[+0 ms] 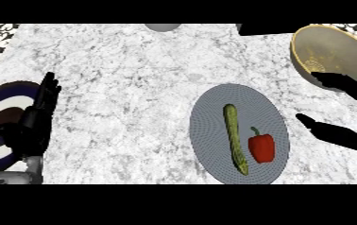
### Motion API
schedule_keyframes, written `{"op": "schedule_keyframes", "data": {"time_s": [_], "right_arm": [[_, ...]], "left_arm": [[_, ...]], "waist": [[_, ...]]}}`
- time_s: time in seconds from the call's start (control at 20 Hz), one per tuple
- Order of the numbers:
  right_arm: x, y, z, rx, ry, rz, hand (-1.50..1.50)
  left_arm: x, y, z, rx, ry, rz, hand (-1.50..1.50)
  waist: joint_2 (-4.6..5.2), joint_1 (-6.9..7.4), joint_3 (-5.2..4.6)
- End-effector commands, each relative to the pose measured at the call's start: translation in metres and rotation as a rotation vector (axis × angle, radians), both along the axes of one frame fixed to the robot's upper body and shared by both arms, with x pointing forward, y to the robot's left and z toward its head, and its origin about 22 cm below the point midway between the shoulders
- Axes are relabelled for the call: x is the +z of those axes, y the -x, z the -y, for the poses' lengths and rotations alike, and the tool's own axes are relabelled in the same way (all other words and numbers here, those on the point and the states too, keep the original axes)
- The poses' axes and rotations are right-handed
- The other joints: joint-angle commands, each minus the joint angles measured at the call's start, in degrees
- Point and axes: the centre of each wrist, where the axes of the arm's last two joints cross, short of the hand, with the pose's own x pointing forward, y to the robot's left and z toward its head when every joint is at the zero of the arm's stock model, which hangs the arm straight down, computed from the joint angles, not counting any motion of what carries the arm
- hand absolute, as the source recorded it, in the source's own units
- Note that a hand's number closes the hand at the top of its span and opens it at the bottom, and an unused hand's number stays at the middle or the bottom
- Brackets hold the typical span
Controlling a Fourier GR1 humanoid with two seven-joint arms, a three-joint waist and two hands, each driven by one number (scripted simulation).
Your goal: Pick the bell pepper from the placemat and place it in the bowl
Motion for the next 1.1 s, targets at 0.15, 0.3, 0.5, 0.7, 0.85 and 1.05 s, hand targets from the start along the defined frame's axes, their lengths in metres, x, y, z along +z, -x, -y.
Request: {"op": "schedule_keyframes", "data": {"time_s": [0.15,0.3,0.5,0.7,0.85,1.05], "right_arm": [[-0.027,0.098,-0.017,-0.118,0.145,0.013,-1.5],[-0.014,0.129,-0.015,-0.184,0.175,0.034,-1.5],[0.013,0.142,-0.015,-0.247,0.181,0.011,-1.5],[0.057,0.141,-0.035,-0.233,0.212,-0.01,-1.5],[0.065,0.119,-0.04,-0.234,0.237,-0.043,-1.5],[0.077,0.098,-0.035,-0.165,0.388,-0.259,-1.5]], "left_arm": [[0.016,0.006,-0.027,0.05,-0.008,-0.046,0.0],[0.014,-0.007,-0.016,0.022,0.007,-0.034,0.0],[0.03,-0.014,0.005,-0.026,0.026,-0.042,0.0],[0.022,-0.01,-0.01,-0.03,0.008,-0.024,0.0],[0.031,-0.029,-0.006,-0.061,0.025,-0.02,0.0],[0.035,-0.033,-0.001,-0.061,0.027,-0.034,0.0]], "waist": [[0.09,0.37,0.41],[0.77,1.58,0.41],[1.04,3.6,0.46],[1.19,4.41,0.41],[1.42,5.07,0.39],[1.66,5.86,0.32]]}}
